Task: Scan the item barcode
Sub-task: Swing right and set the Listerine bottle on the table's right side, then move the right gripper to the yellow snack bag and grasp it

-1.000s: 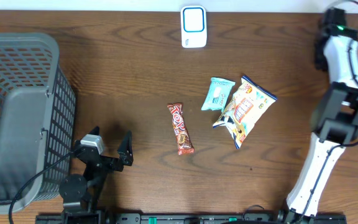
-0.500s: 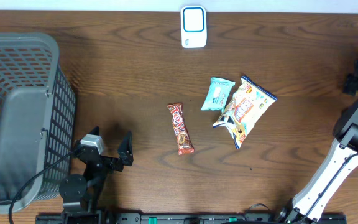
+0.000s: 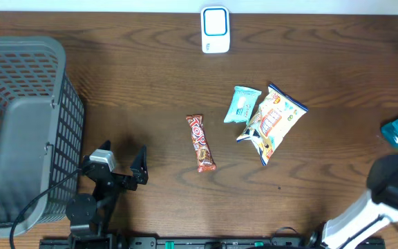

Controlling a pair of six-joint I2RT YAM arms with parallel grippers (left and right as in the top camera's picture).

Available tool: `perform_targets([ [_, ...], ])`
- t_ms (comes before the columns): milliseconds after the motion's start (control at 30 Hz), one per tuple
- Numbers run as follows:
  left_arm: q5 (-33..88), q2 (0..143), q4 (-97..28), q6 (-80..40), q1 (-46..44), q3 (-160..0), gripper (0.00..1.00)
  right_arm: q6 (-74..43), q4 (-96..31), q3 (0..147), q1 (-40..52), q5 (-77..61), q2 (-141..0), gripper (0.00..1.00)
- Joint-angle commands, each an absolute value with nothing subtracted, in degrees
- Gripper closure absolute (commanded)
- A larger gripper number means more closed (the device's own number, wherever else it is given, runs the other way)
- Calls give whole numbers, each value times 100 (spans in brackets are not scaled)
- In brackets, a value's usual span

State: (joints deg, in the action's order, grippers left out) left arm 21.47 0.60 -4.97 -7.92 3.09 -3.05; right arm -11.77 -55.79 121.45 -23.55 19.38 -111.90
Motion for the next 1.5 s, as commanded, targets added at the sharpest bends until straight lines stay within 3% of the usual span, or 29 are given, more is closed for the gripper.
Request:
perform_targets([
  [0,2156,23,-668,-845,281,-209,2,-1828,-5599,12197,-1658,1066,-10254,1],
  [200,2156,23,-666,-845,281,-209,2,-1844,-5739,12197,-283,113,-9550,1],
  [400,2156,23,-666,-845,281,-209,2,-1927,-6292,12057,1275,-1409,-9859,1],
  [567,2156,23,-666,-845,281,-209,2,-2071,-7168,11754,2196,-683,-10575,2],
  [633,2156,23,-666,-845,281,-209,2,-2528,-7662,11640,2427,-3,-10908,25],
  [733,2156,23,-666,-845,281,-209,2,-3505,-8615,11535,2687,1208,-11375,97],
  [833,2156,23,-666,-845,281,-209,2,-4056,-9220,11528,2808,1638,-11504,99],
  [1100,2156,23,-666,-845,281,-209,2,-4086,-9636,11312,2781,1811,-11410,99],
  [1267,2156,23,-668,-845,281,-209,2,-4088,-8899,10265,2775,1721,-11410,99],
  [1467,2156,23,-666,-845,281,-209,2,-3911,-7146,8462,2779,1192,-11413,99],
])
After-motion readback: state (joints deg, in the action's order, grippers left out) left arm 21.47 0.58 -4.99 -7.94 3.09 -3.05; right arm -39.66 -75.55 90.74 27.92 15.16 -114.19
